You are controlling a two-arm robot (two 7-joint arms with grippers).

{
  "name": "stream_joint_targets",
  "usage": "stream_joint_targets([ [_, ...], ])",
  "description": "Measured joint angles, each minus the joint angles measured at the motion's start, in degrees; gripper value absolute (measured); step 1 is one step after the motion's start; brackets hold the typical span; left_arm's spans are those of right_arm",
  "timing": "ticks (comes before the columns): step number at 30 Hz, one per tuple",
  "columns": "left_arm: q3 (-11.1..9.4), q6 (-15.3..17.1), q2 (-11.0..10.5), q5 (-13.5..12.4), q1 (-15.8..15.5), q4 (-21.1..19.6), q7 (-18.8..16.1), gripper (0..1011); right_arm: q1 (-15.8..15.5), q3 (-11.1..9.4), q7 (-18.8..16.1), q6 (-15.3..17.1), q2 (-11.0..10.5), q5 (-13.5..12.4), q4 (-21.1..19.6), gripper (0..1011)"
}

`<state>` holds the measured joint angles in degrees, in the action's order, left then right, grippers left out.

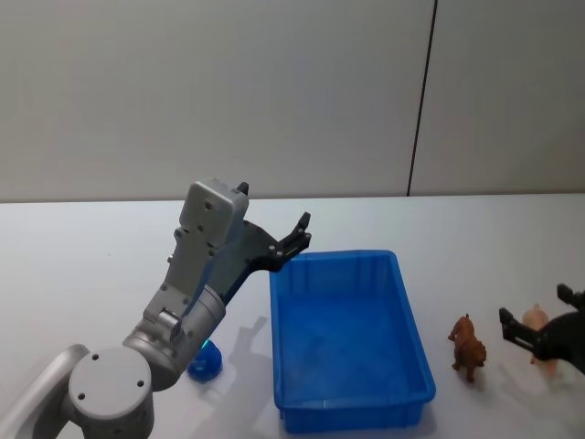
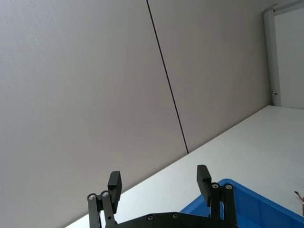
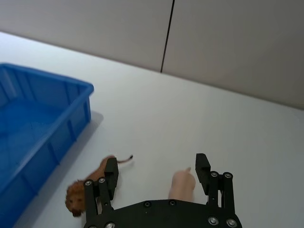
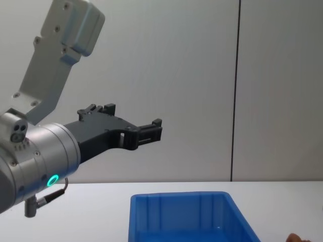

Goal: Pick up the two dolls from the table and place them into the box.

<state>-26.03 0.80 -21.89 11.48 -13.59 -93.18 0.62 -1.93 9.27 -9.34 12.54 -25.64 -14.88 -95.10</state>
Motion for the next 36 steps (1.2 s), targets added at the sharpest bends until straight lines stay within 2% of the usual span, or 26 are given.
stream_joint_targets([
  [18,0.0,0.0,0.0,0.0,0.0,0.0,0.0,1001,2.51,0.88,-1.41,6.14,1.15,2.05,6.17,1001],
  [30,0.0,0.0,0.0,0.0,0.0,0.0,0.0,1001,4.13,1.6,-1.34,7.61,2.45,3.12,9.16,998],
  [36,0.0,0.0,0.0,0.0,0.0,0.0,0.0,1001,4.76,1.79,-0.86,8.01,2.97,3.28,10.24,864],
])
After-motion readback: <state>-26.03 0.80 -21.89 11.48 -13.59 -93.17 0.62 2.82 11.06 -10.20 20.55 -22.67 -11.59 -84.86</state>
